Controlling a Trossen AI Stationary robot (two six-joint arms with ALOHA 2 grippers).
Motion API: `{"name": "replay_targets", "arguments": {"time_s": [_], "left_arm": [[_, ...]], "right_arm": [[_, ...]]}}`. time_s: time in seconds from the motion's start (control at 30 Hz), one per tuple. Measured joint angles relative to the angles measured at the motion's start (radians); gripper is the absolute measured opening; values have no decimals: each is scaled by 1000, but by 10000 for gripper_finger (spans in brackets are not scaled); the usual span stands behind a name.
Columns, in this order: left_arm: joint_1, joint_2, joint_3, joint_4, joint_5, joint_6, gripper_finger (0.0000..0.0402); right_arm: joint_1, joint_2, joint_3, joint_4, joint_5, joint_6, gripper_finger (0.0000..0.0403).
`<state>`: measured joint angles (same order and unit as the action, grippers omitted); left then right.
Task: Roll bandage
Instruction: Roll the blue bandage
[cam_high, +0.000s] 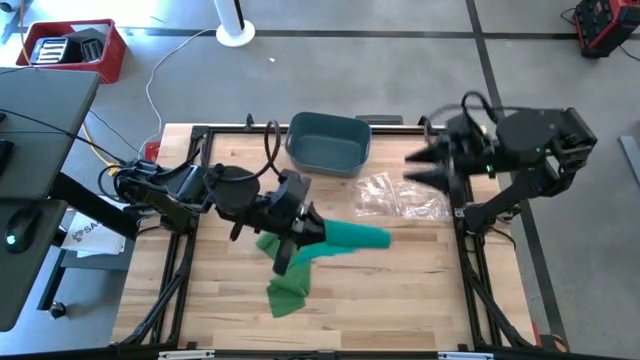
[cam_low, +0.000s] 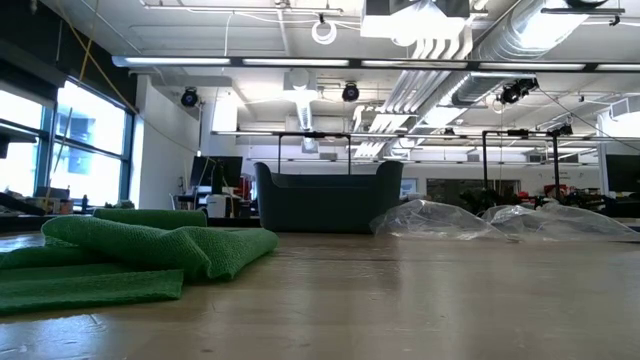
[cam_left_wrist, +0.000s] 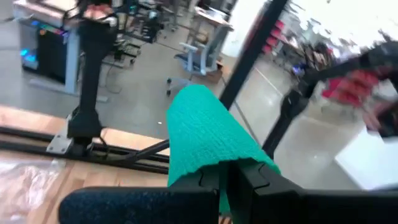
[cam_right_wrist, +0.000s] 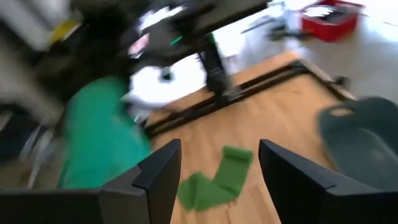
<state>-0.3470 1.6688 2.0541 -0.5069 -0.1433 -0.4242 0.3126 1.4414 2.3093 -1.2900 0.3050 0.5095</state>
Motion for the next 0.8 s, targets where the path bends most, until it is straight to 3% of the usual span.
{"name": "replay_targets", "arguments": {"time_s": [0.17, 0.3, 0.5, 0.6, 0.8], "left_arm": [[62, -5, 0, -105, -98, -246, 1], [112, -5, 0, -209, -103, -352, 1], [116, -13, 0, -88, -64, -352, 1], [117, -13, 0, 6, -31, -352, 1], [118, -13, 0, 169, 13, -351, 1]], "right_arm": [[84, 40, 0, -8, -51, -93, 209], [126, 80, 0, -85, -40, -114, 209], [228, 110, -8, -282, 255, 16, 209], [272, 97, -55, -170, 350, -18, 209], [279, 96, -156, 62, 425, -121, 209]]}}
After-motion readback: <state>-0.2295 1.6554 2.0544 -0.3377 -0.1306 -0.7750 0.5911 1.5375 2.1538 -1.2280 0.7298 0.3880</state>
